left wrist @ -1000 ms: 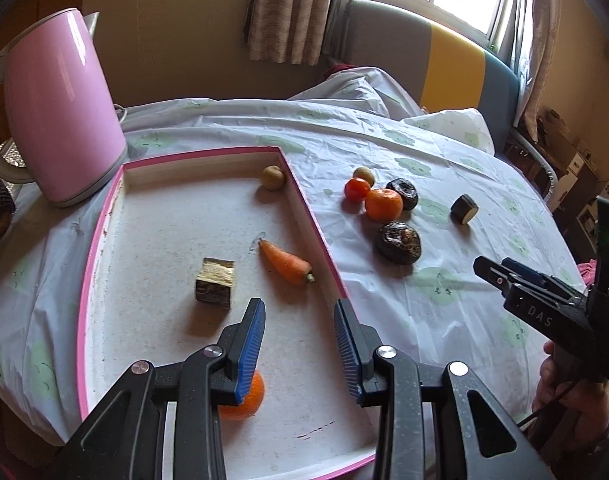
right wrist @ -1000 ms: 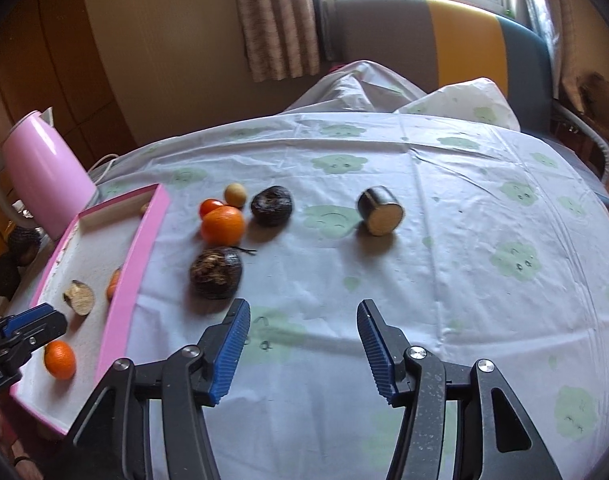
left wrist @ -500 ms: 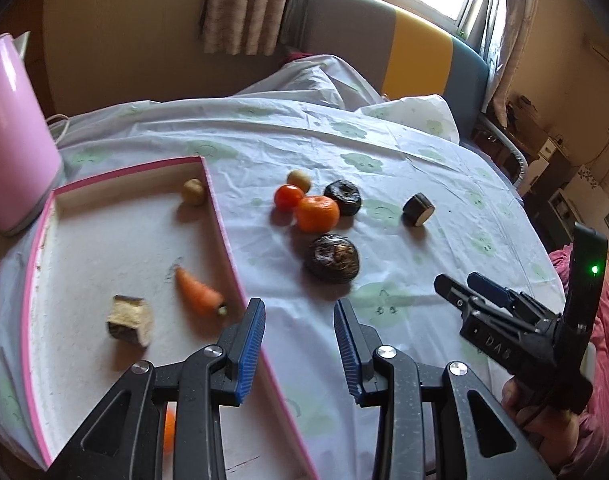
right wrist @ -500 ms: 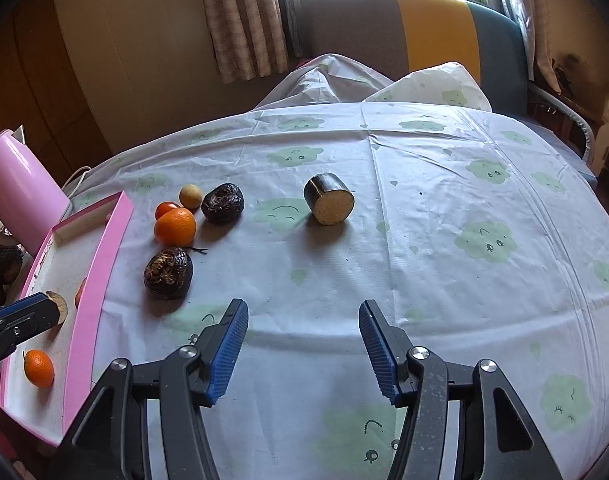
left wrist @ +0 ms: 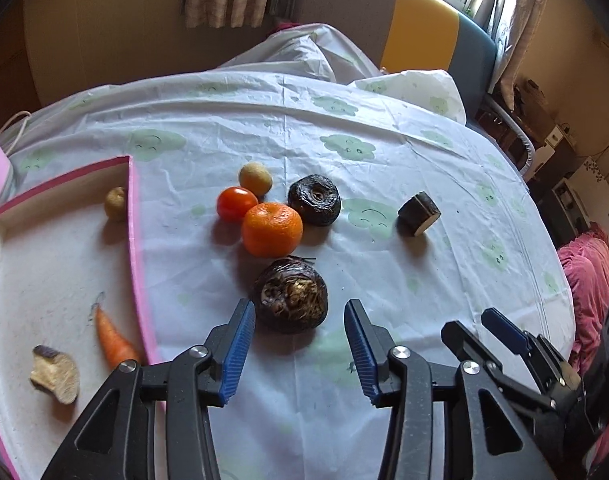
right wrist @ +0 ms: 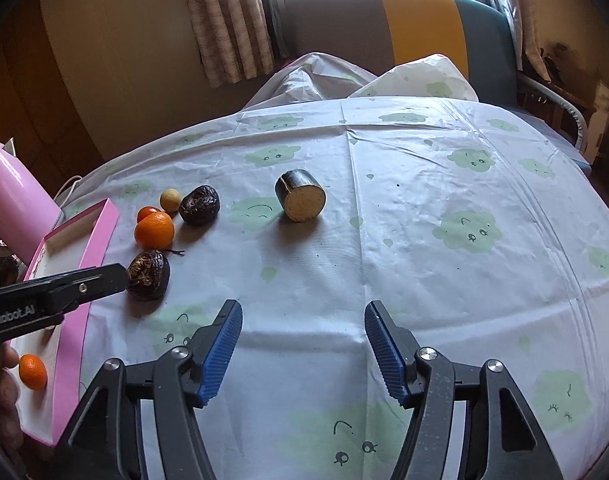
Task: Organize fruits
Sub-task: 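Grasp the dark brown round fruit with the left tool, then place the dark fruit in the tray with the left tool while the right tool grasps another dark slice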
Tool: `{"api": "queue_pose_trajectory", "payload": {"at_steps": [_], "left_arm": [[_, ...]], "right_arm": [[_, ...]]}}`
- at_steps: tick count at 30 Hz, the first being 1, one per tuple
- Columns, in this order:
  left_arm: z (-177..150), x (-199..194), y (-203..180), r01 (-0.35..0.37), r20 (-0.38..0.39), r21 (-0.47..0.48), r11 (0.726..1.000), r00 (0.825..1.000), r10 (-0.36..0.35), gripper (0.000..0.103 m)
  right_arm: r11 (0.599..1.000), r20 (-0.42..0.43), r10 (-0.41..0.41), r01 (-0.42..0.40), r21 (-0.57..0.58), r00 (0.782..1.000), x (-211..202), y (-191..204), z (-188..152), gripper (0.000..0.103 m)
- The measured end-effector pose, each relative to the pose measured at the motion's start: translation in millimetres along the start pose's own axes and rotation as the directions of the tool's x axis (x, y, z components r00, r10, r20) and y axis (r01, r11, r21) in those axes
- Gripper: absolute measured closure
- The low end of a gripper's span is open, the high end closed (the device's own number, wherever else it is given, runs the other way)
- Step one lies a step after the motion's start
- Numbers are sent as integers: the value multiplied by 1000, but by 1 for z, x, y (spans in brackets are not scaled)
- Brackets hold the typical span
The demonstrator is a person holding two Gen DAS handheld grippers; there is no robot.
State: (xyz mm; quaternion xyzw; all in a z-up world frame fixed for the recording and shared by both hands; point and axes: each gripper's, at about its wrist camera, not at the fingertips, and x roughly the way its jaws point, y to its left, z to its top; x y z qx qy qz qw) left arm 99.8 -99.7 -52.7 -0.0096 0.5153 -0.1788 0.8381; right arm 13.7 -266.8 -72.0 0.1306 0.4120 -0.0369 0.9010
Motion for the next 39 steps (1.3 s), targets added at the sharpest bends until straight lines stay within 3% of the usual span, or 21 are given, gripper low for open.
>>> {"api": "queue_pose_trajectory", "payload": {"at_steps": [7, 10, 12, 23, 28, 39], "left_arm": [[9, 23, -2, -77, 7, 17, 997, 997, 77, 54], [9, 33, -2, -75, -16, 19, 997, 997, 75, 54], [7, 35, -6, -97, 13, 54, 994, 995, 96, 54], [-33, 16, -24, -57, 32, 150, 987, 998, 53, 55], [-48, 12, -35, -81, 69, 190, 978, 995, 69, 54], [-50, 14, -29, -54, 79, 156, 986, 996, 42, 54]], "right_arm": [[1000, -7, 3, -3, 8, 1000, 3, -6, -1, 38], [1000, -14, 4, -3, 17, 1000, 6, -10, -2, 38], [1000, -16, 3, -3, 21, 1000, 6, -12, -2, 38], [1000, -21, 15, -15, 8, 1000, 8, -14, -1, 38], [1000, -24, 23, -23, -6, 999, 8, -13, 0, 38], [997, -17, 70, -70, -23, 997, 15, -7, 23, 38]]}}
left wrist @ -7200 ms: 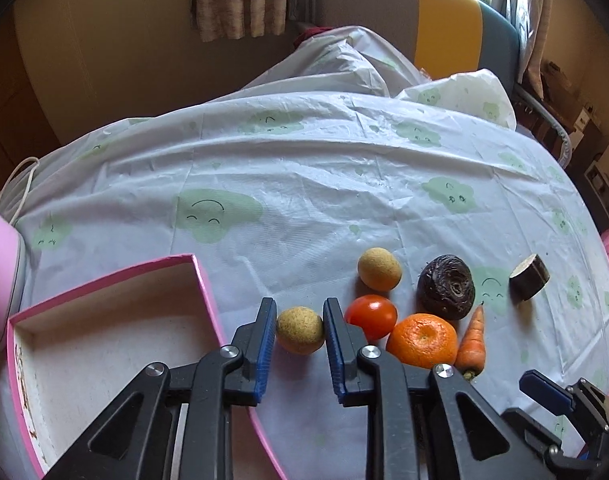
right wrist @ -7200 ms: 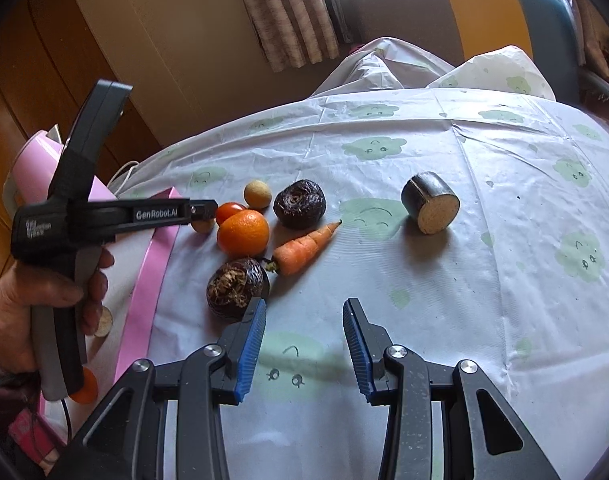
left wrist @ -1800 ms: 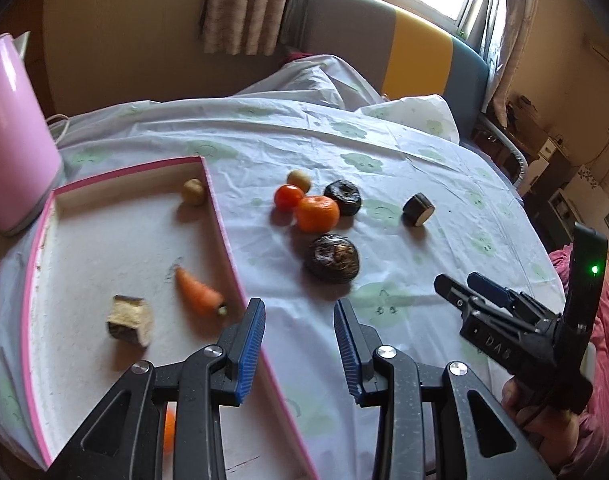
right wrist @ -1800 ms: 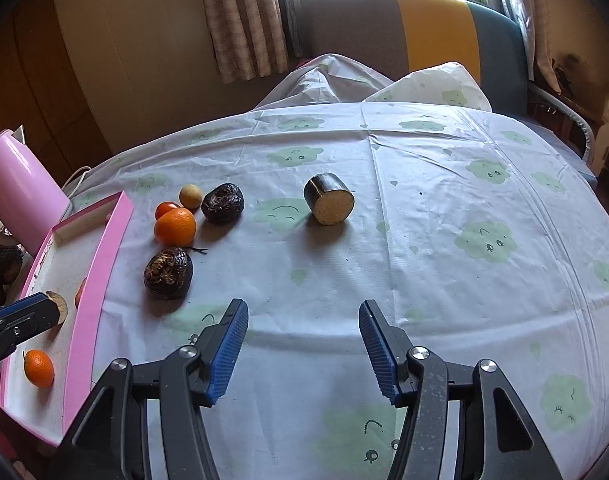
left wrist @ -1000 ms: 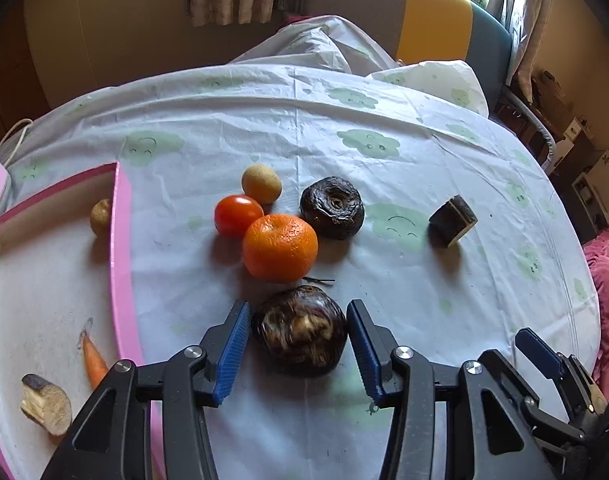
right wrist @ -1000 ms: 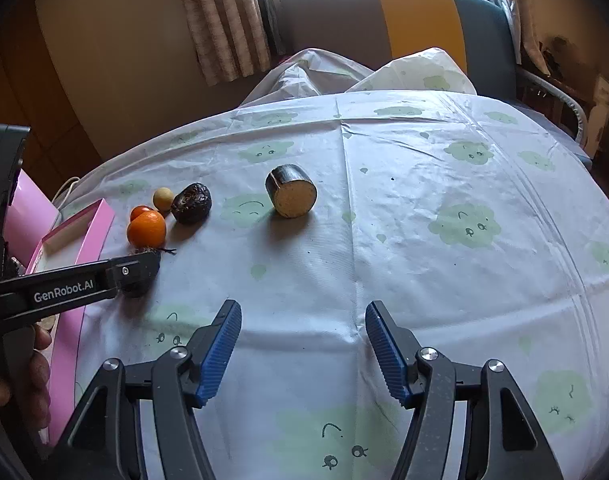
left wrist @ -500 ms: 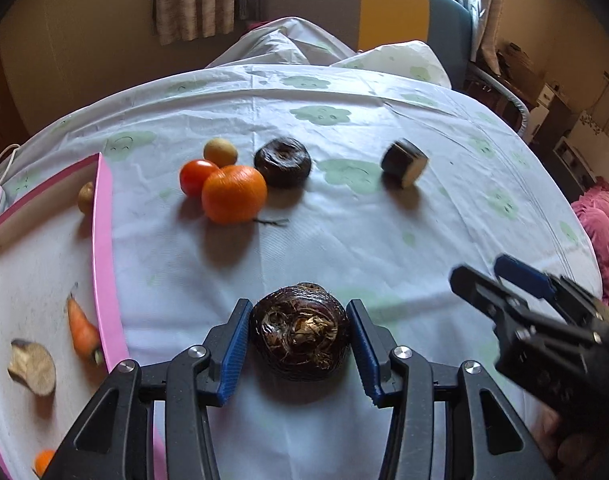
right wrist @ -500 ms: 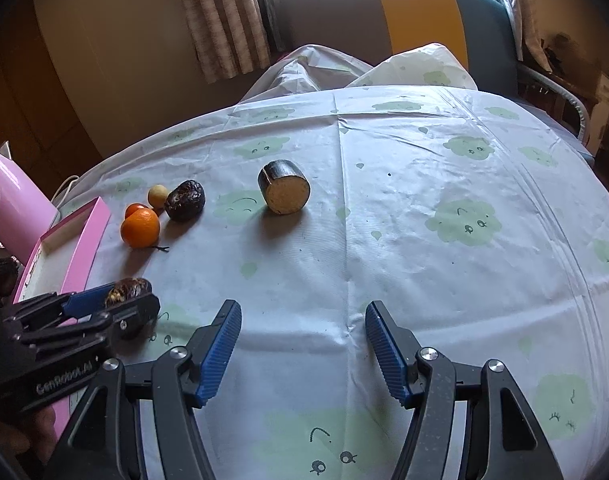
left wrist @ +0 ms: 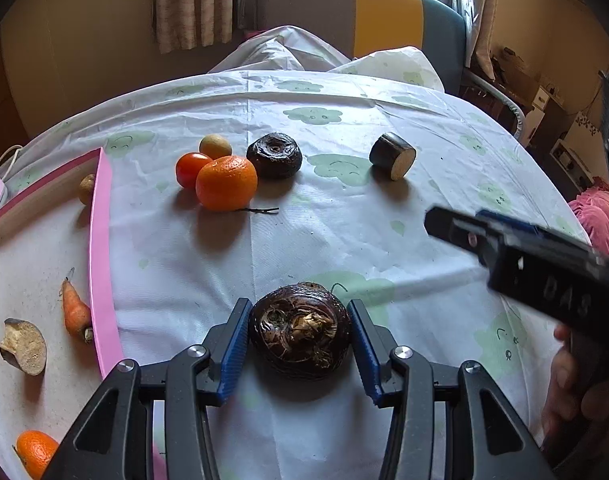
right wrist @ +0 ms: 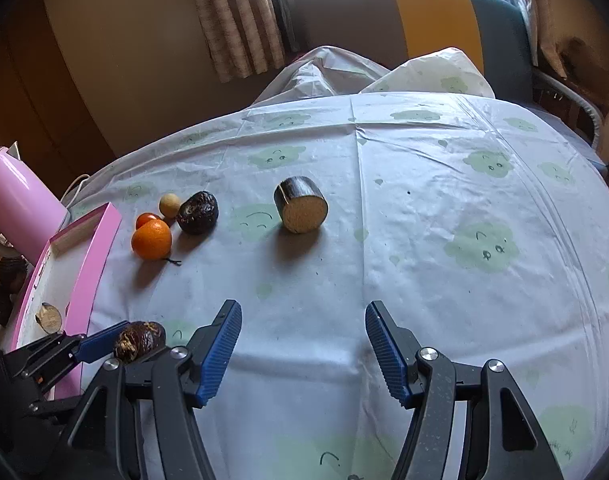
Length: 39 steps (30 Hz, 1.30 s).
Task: Organize fruits
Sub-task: 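Place the dark fruit in the tray with the left tool while the right tool grasps another dark slice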
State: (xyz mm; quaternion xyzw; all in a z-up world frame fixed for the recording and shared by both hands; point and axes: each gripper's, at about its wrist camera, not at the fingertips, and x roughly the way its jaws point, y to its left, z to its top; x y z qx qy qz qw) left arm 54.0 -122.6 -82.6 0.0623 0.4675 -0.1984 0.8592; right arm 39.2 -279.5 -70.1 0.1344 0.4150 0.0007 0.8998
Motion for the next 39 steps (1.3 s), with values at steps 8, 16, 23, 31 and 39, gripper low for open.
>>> {"api": "queue_pose_trajectory", "payload": {"at_steps": [8, 16, 23, 31, 39], "left_arm": [[-3, 0, 2, 8, 22, -12, 1000, 1000, -8, 54], [-5, -1, 4, 26, 36, -17, 1000, 999, -26, 54], [-1, -1, 14, 54, 31, -50, 997, 998, -53, 54], [-2, -6, 30, 101, 31, -75, 992, 995, -99, 55], [-12, -22, 26, 126, 34, -61, 990, 992, -124, 55]], "right_arm": [[999, -5, 0, 0, -50, 1000, 33, 5, 44, 38], [992, -56, -45, 38, -119, 997, 74, 11, 63, 65], [995, -55, 5, -10, -95, 998, 58, 11, 50, 66], [992, -59, 54, -60, -109, 997, 26, 24, 18, 66], [989, -105, 56, -70, -129, 993, 13, 34, -13, 66]]}}
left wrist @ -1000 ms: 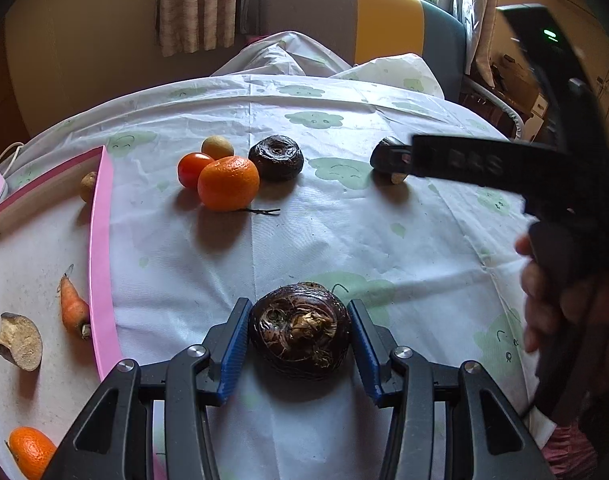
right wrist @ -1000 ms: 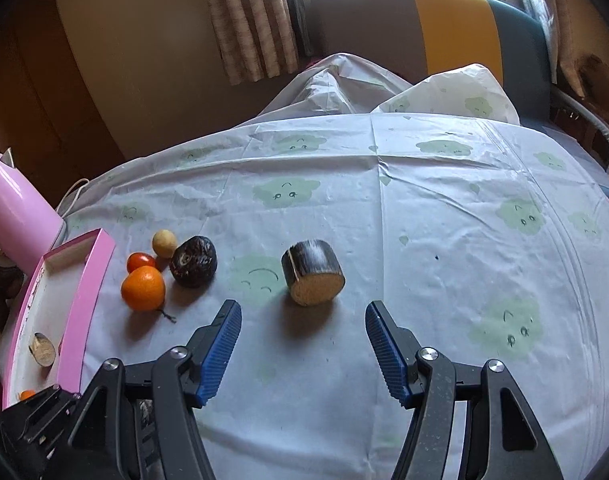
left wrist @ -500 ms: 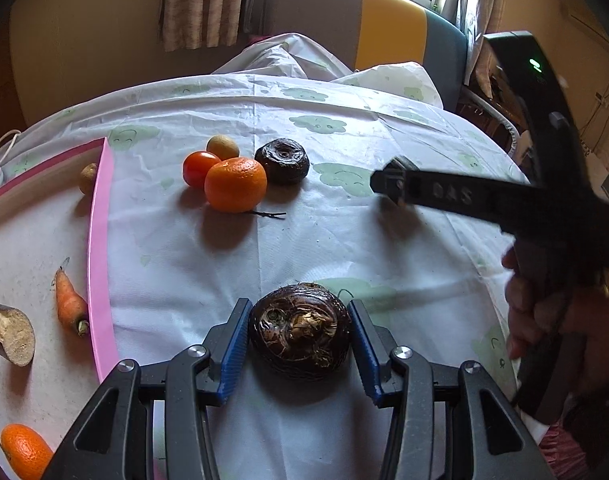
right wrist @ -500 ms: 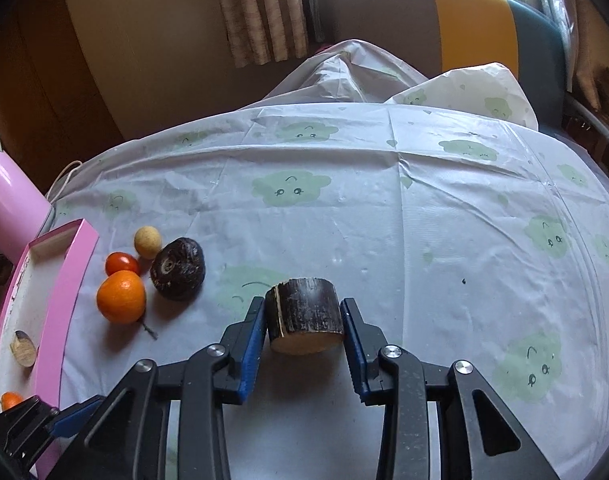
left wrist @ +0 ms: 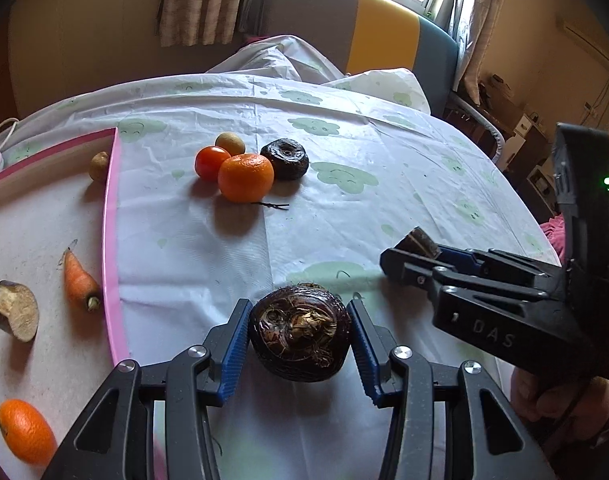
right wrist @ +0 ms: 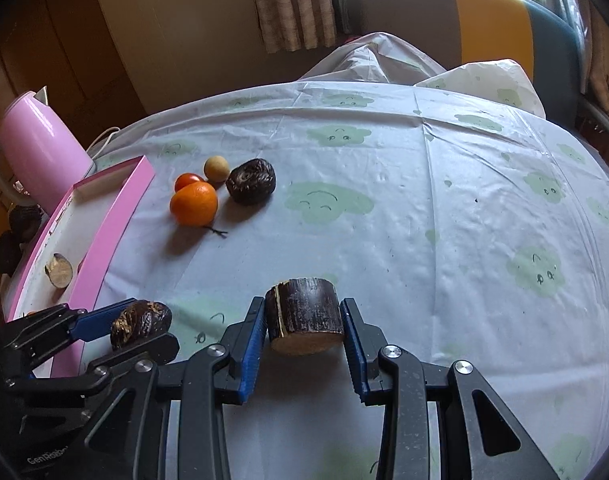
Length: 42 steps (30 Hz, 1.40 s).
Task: Organize fruits
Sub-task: 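Place the dark fruit in the tray with the left tool while the right tool grasps another dark slice, then carry the dark slice into the pink tray and open the right tool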
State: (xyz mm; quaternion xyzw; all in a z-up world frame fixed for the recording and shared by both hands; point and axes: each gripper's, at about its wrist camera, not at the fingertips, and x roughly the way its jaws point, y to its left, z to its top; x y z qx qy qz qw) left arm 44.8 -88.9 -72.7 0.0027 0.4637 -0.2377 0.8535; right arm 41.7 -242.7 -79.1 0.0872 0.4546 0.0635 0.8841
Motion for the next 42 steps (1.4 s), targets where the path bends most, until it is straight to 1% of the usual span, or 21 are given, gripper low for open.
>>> {"api": "queue_pose_trajectory", "payload": {"at_steps": [4, 6, 8, 13, 16, 19, 21, 24, 27, 31, 35, 39, 42], "left_arm": [[-2, -11, 1, -14, 6, -9, 1000, 1000, 14, 55], [-2, -19, 2, -26, 19, -6, 1000, 999, 26, 55], [-2, -26, 6, -32, 22, -23, 999, 999, 32, 55], [1, -51, 19, -54, 65, -64, 997, 996, 58, 55], [3, -68, 41, -93, 93, -116, 989, 990, 104, 55], [2, -83, 72, -143, 107, -189, 972, 980, 165, 55], [-1, -90, 95, -178, 100, -243, 954, 973, 207, 55], [-8, -98, 130, -249, 81, -317, 915, 954, 288, 54], [-16, -103, 161, -304, 57, -378, 874, 935, 350, 55], [-21, -105, 182, -365, 32, -420, 831, 909, 415, 54], [-20, -103, 183, -374, 20, -428, 823, 906, 423, 54], [-19, -103, 176, -375, 32, -415, 829, 905, 425, 54], [-17, -109, 165, -381, 53, -397, 835, 899, 435, 53]], "right_arm": [[999, 23, 3, -3, 38, 1000, -3, -4, -4, 66], [998, 25, 16, -18, 56, 1000, -3, -7, -5, 66], [997, 24, 25, -26, 66, 999, -3, -8, -4, 66], [999, 31, -20, 18, 42, 999, -3, -1, -5, 66], [999, 33, -39, 39, 27, 999, -3, 2, -5, 66], [998, 36, -55, 54, 13, 998, -2, 4, -5, 66], [998, 39, -64, 64, 6, 997, -2, 6, -5, 66], [997, 42, -76, 76, -8, 996, -2, 7, -6, 66], [997, 43, -78, 78, -15, 996, -2, 7, -6, 66], [996, 46, -84, 85, -20, 995, -1, 9, -6, 66], [996, 45, -88, 89, -23, 995, -1, 9, -6, 66], [995, 43, -92, 93, -26, 995, 0, 10, -5, 66], [995, 43, -93, 94, -26, 995, -1, 10, -6, 66]]}}
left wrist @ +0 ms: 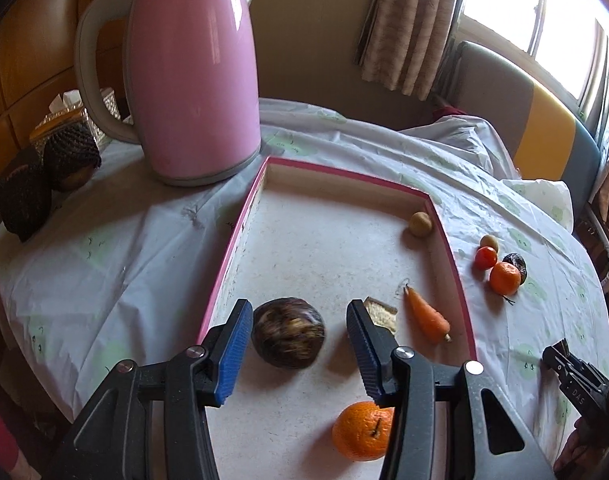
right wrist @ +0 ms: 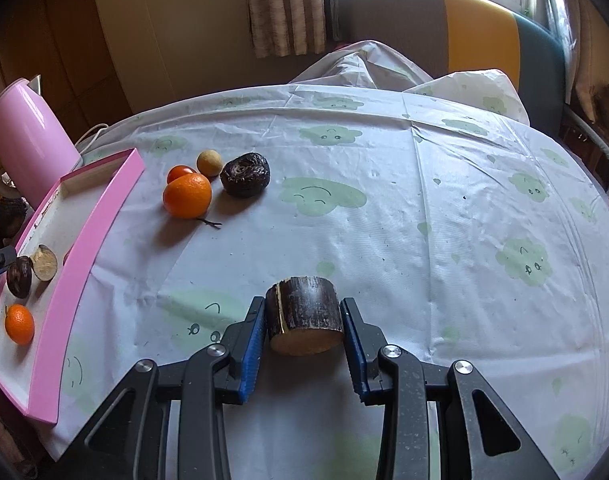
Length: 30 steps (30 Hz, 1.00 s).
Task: Organize fruits
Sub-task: 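Carry the dark slice into the pink tray and open the right tool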
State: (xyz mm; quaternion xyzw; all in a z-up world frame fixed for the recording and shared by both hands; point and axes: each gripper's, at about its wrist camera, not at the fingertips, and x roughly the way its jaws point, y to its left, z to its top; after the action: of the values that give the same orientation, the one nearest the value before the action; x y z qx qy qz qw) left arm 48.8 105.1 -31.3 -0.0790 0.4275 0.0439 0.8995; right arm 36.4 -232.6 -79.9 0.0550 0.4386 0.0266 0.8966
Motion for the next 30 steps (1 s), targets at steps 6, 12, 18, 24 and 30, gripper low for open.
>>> {"api": "queue_pose_trajectory", "payload": {"at_steps": [6, 12, 18, 24, 30], "left_arm": [[2, -14, -6, 32, 27, 6, 999, 999, -32, 53], [-2, -22, -15, 64, 37, 36, 997, 997, -65, 53], [-6, -23, -19, 80, 33, 51, 995, 996, -82, 53], [-10, -23, -19, 89, 27, 52, 995, 996, -90, 53], [-14, -20, -20, 95, 11, 55, 994, 995, -96, 53]], "right_arm": [[1000, -1, -5, 5, -8, 1000, 0, 2, 0, 66], [999, -11, 36, -36, -7, 999, -1, 7, 0, 66], [995, -9, 98, -98, -37, 995, -7, 28, 1, 66], [979, 12, 185, -183, -86, 983, -21, 57, 8, 66], [958, -1, 260, -258, -125, 966, -28, 85, 8, 66]]}}
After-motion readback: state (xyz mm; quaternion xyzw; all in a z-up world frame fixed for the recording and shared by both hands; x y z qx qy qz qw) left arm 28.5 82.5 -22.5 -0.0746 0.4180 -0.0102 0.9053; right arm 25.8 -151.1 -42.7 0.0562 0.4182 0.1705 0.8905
